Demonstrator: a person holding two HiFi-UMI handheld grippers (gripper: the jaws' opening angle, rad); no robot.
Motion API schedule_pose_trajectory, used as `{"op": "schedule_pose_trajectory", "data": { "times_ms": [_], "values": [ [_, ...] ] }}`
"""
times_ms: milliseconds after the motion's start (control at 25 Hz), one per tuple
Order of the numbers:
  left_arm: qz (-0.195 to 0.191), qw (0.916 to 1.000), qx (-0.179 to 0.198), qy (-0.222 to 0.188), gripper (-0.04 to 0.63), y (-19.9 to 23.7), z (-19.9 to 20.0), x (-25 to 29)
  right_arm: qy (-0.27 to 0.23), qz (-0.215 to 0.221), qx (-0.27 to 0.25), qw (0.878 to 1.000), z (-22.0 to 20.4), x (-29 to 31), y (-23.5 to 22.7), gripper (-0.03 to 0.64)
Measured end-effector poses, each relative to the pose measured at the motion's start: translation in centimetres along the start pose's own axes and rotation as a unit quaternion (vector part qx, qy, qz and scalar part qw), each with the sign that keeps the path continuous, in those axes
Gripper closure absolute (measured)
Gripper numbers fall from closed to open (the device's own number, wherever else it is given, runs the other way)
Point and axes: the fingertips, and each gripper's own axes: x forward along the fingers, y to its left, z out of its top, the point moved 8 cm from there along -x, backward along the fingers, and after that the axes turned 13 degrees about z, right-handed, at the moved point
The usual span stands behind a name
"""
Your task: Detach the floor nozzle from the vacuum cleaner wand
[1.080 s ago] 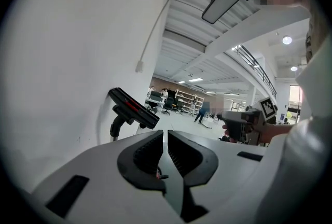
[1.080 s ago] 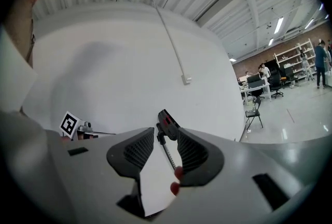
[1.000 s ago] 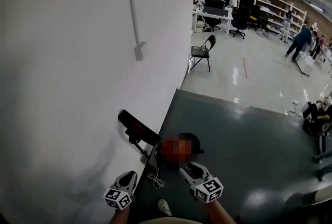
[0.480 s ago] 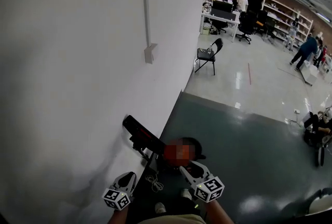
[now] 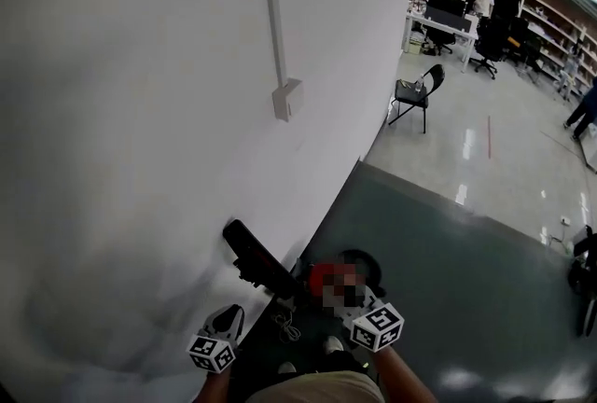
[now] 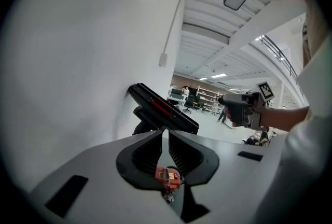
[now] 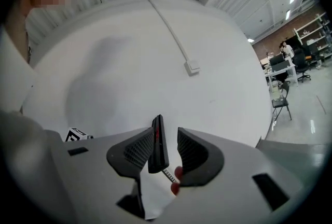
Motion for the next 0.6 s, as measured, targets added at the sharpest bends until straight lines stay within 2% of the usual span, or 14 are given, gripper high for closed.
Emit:
{"op": "schedule_pose_trajectory", "data": {
  "times_ms": [320, 600],
  "values": [
    [0.069, 0.9972, -0.022, 0.019, 0.56, -0.9, -0.3, 0.3, 0.029, 0.089, 0.016, 0.996, 1.3, 3.9, -4.5, 0.488],
    [0.121, 0.9913, -0.044, 0.027, 0.56, -1.6, -1.5, -1.4, 0.051, 0.142, 0.031, 0.988, 0.8, 6.2, -5.6, 0.488]
  ]
}}
